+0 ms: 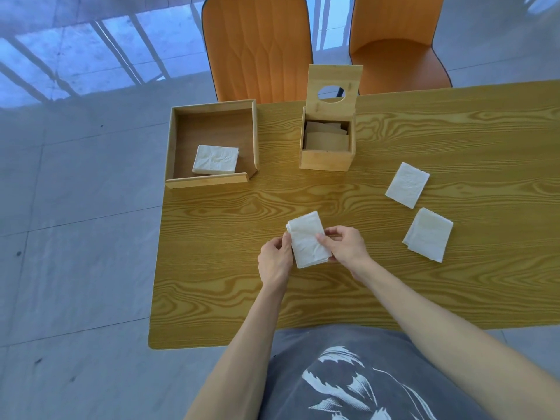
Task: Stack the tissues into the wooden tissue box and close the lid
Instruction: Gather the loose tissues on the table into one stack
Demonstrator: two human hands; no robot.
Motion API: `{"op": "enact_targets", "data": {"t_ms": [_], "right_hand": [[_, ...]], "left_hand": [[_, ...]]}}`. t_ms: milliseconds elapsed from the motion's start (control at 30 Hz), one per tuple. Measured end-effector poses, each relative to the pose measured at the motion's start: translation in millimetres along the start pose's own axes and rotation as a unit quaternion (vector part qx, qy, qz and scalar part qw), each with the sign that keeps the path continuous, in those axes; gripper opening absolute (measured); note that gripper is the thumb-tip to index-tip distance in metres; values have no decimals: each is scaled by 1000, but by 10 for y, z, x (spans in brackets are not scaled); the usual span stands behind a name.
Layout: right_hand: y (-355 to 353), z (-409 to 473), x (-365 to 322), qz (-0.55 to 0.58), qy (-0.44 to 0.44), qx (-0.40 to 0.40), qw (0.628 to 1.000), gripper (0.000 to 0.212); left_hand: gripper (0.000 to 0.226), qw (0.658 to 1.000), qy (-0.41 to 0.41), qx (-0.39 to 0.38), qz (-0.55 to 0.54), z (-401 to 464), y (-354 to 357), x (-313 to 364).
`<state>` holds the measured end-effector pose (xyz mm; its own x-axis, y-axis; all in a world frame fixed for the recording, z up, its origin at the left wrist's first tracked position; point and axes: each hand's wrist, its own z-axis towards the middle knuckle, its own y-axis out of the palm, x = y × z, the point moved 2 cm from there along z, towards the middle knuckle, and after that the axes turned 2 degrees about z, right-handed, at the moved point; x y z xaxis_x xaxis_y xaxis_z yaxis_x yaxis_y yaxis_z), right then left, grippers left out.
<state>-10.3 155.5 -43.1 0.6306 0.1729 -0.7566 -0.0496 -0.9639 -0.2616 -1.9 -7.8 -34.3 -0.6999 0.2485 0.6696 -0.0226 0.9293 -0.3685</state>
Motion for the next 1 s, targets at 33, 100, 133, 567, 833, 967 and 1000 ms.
{"op": "enact_targets", "data": {"t_ms": [33, 100, 133, 567, 833, 967, 1000], "right_hand": [[1, 6, 2, -52, -12, 21, 998, 22], [-7, 0, -7, -159, -37, 55, 985, 29], [-11, -9, -16, -195, -46, 64, 978, 31], [-477, -93, 87, -177, -40, 161, 970, 28], [-1433, -105, 333, -54, 88, 357, 928, 34], [-1664, -38, 479, -56, 160, 369, 914, 54], [-1696, -11, 498, -60, 171, 365, 913, 59]], "left_hand": [[33, 1000, 3, -2, 3, -1, -1, -2], [33, 1000, 14, -2, 15, -14, 1, -11], [32, 1000, 19, 1, 23, -21, 4, -17], [29, 999, 37, -17, 36, -62, 231, 27], [28, 997, 43, -31, 49, -103, 590, 160], [29, 997, 48, -40, 47, -128, 719, 219], [29, 997, 49, -41, 47, -129, 737, 228]]}}
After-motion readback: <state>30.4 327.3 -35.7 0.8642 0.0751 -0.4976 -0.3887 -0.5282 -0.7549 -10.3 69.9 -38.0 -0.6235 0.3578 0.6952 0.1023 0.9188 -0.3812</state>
